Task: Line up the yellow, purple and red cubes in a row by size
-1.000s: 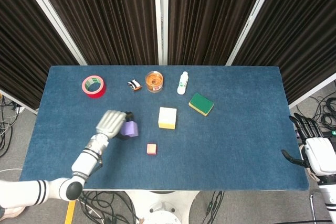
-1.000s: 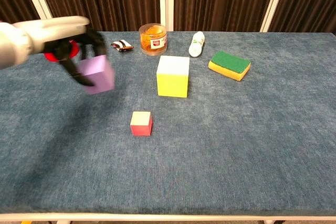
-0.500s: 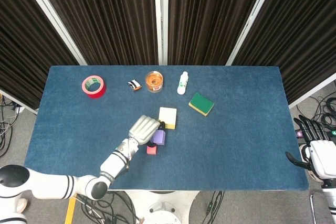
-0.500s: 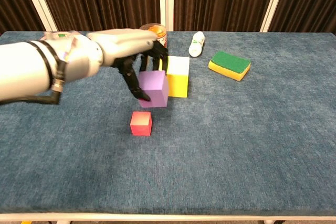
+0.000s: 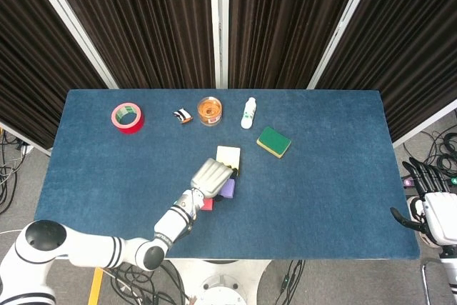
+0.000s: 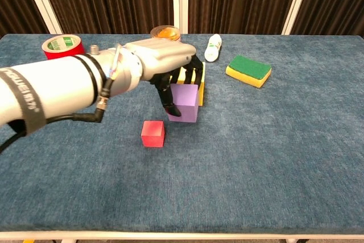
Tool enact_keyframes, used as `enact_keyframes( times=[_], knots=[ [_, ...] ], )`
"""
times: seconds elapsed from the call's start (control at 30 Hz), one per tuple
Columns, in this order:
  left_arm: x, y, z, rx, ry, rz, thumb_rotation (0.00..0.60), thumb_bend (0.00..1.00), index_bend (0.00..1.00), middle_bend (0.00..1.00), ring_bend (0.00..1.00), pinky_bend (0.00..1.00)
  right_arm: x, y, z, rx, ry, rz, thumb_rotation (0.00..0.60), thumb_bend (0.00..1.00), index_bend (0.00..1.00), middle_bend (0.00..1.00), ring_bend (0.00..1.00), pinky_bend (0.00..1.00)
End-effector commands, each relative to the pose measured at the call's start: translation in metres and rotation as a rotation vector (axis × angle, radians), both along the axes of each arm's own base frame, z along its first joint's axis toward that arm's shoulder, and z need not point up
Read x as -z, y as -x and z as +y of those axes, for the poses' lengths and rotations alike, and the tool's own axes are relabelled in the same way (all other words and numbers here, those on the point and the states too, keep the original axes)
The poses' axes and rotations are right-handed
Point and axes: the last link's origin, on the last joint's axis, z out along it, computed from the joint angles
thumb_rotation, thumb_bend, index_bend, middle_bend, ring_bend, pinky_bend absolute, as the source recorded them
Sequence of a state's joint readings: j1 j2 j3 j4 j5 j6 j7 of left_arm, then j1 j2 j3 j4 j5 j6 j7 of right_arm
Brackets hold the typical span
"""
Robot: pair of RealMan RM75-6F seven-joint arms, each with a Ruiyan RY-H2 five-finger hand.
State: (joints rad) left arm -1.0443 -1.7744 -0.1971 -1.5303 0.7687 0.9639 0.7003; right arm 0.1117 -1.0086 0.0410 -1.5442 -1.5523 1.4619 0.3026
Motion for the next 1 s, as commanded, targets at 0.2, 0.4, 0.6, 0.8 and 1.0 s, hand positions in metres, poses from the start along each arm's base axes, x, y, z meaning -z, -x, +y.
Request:
enact_keyframes(
  times=[0.2, 0.4, 0.6, 0.8, 1.0],
  knots=[
    [0.010, -0.006, -0.003, 0.025, -0.014, 0.031, 0.600, 0.19, 0.43, 0.47, 0.49, 0.70, -0.003, 0.001, 0.002, 0.005, 0.006, 0.002, 0.600, 0.15, 0.00, 0.02, 0.00, 0.00],
    [0.012, -0.006, -0.005, 0.034, -0.021, 0.051, 0.600, 0.16, 0.38, 0.40, 0.43, 0.67, -0.003, 0.001, 0.002, 0.004, 0.005, 0.001, 0.600, 0.15, 0.00, 0.02, 0.00, 0.00],
    [-0.010, -0.005, -0.008, 0.029, -0.056, -0.003, 0.600, 0.14, 0.34, 0.35, 0.41, 0.64, -0.003, 0.000, 0.003, -0.006, -0.001, 0.007, 0.600, 0.16, 0.00, 0.02, 0.00, 0.00],
    [-0.072, 0.022, -0.003, -0.030, -0.201, -0.116, 0.600, 0.14, 0.34, 0.34, 0.41, 0.64, 0.002, -0.015, -0.006, -0.089, -0.073, 0.044, 0.600, 0.16, 0.00, 0.02, 0.00, 0.00],
    [-0.127, 0.080, -0.003, -0.119, -0.390, -0.144, 0.600, 0.14, 0.34, 0.34, 0.40, 0.62, 0.017, -0.048, -0.029, -0.258, -0.191, 0.094, 0.600, 0.17, 0.00, 0.02, 0.00, 0.00]
  ],
)
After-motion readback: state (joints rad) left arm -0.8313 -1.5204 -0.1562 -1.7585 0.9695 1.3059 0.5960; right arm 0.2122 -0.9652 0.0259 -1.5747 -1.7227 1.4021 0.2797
